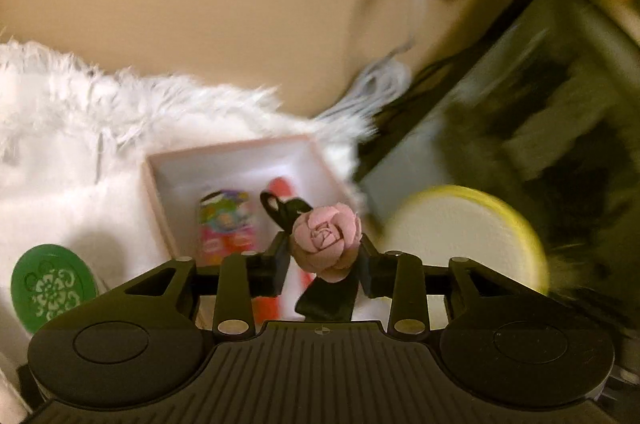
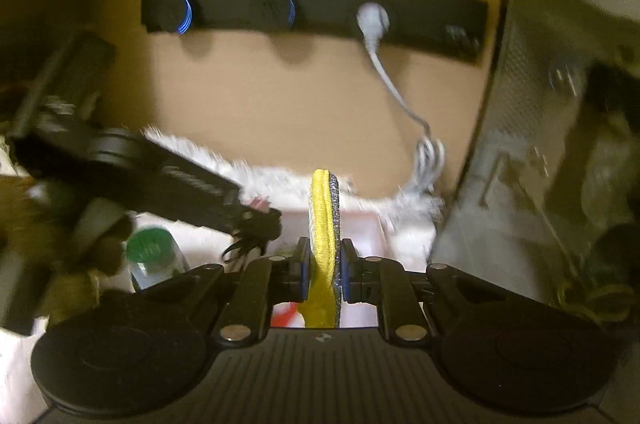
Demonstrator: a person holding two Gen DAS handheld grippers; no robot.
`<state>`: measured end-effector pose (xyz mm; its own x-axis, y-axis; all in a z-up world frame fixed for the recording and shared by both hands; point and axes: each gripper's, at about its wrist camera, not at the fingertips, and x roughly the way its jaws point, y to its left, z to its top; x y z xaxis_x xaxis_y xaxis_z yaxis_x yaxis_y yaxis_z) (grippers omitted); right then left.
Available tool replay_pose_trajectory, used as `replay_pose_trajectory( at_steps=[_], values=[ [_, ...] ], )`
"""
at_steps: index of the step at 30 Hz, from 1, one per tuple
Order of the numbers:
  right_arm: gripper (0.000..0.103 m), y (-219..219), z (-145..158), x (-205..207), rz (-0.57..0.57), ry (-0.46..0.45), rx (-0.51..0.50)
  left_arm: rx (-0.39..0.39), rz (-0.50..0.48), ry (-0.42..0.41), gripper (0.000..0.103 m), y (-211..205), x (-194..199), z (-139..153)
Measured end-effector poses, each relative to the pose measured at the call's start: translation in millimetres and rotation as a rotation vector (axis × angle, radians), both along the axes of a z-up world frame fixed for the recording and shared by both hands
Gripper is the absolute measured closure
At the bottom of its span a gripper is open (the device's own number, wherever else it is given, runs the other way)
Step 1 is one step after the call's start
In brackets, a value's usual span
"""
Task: Organize soft objects
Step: 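Lower rose and sponge into the pink box and open both tools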
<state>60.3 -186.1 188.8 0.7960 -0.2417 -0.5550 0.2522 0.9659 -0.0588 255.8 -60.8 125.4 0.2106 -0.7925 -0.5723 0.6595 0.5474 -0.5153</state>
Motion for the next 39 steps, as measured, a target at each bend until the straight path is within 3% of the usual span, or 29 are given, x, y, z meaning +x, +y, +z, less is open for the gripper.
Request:
replay_pose_trajectory(
  at_steps=[3,6,8,11,15,19,22,25,27,30,32,34,35,36,38,39],
  values=[
    [0.089,-9,-11,-4,-0.022,0.029,0.008,0.084,0.051,-0.022,0.064,-19,5,-20],
    [0.089,-19,-19,-1,-0.04,0.044,0.03,0.06,0.078,0.053,0.064,-13,11,-35],
    [0.089,-23,-23,7,-0.044,0.048,0.033,0.052,0.097,0.06,0.064,-10,12,-39],
    [0.089,-20,-29,27,-0.042,0.051,-0.026,0.031,0.095,0.012,0.064,-7,9,-40],
    [0.089,-14,-38,60,-0.063,0.06,-0.157,-0.055,0.127,-0.071,0.064,-5,5,-31],
    [0.089,-15,-47,75,-0.054,0.083,-0.174,0.022,0.105,-0.017,0.064,-15,16,-33],
    [0.089,-17,-54,80,-0.044,0.104,-0.182,-0.019,0.097,-0.011,0.063,-8,16,-35],
    [0.089,-20,-61,85,-0.041,0.117,-0.189,-0.015,0.126,-0.074,0.063,-5,13,-33],
    [0.089,-22,-66,89,-0.041,0.126,-0.196,0.046,0.131,-0.119,0.06,-10,11,-33],
    [0.089,-23,-75,95,-0.043,0.132,-0.223,0.011,0.149,-0.054,0.061,-5,17,-38],
    [0.089,-21,-80,99,-0.042,0.133,-0.257,-0.089,0.151,0.068,0.062,5,26,-44],
    [0.089,-19,-84,102,-0.025,0.122,-0.276,-0.05,0.188,0.058,0.061,3,28,-42],
    [0.088,-19,-85,103,-0.011,0.117,-0.271,-0.08,0.167,0.081,0.061,4,30,-44],
    [0.084,-19,-86,104,0.006,0.117,-0.257,-0.077,0.178,0.094,0.062,5,31,-44],
    [0.06,-19,-88,103,0.022,0.134,-0.23,-0.004,0.197,0.018,0.061,1,27,-40],
    [0.04,-19,-88,100,0.027,0.13,-0.219,-0.03,0.172,0.027,0.061,3,26,-40]
  ],
)
